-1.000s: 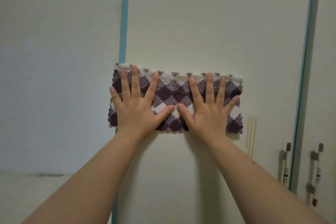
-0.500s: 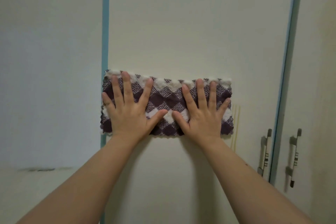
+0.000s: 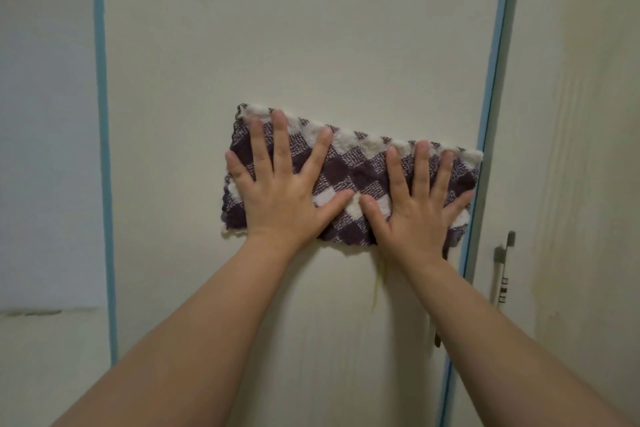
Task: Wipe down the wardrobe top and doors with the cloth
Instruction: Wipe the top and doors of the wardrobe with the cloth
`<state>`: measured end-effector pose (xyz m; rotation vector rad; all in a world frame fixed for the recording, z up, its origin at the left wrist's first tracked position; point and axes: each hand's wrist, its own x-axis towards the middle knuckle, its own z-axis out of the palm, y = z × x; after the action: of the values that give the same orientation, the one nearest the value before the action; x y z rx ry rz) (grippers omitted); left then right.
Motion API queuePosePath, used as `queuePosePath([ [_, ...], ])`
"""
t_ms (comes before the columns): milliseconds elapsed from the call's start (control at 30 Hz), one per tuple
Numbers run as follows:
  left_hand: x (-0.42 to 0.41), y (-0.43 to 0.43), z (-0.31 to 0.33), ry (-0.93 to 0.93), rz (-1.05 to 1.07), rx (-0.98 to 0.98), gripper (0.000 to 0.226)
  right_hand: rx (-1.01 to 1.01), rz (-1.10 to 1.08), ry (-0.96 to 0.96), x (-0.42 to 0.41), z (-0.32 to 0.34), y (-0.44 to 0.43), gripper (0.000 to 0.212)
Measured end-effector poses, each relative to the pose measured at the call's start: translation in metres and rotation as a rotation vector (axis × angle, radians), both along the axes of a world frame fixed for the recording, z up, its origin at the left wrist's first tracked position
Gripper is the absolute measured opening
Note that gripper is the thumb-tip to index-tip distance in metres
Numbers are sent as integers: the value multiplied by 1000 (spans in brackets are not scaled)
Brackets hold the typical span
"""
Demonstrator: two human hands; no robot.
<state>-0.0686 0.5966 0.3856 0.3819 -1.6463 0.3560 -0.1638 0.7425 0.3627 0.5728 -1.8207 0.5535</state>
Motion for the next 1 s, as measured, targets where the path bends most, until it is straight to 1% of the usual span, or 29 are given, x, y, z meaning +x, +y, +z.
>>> queuePosePath([
  [133, 4, -5, -23, -44, -2, -30, 82, 11, 32, 3, 4, -28, -7, 68],
  [300, 10, -16, -90, -92, 26, -55, 86, 101, 66, 30, 9, -96, -7, 68],
  [433, 17, -20, -129, -164, 44, -71, 88, 137, 47, -25, 17, -144, -8, 70],
  [533, 21, -21, -150, -201, 52, -62, 89, 151, 52, -66, 21, -165, -8, 71],
  [667, 26, -20, -161, -199, 54, -30, 86, 130, 71, -106, 27, -168, -11, 71],
  [800, 32, -28, -157, -188, 52, 29, 85, 31, 121, -134, 41, -149, -28, 65],
  [900, 49, -54, -155, -154, 110, 133, 90, 64, 128, -45, 50, -130, -55, 62],
  [1000, 72, -91, -155, -133, 134, 134, 91, 94, 122, 68, 62, -125, -89, 66],
])
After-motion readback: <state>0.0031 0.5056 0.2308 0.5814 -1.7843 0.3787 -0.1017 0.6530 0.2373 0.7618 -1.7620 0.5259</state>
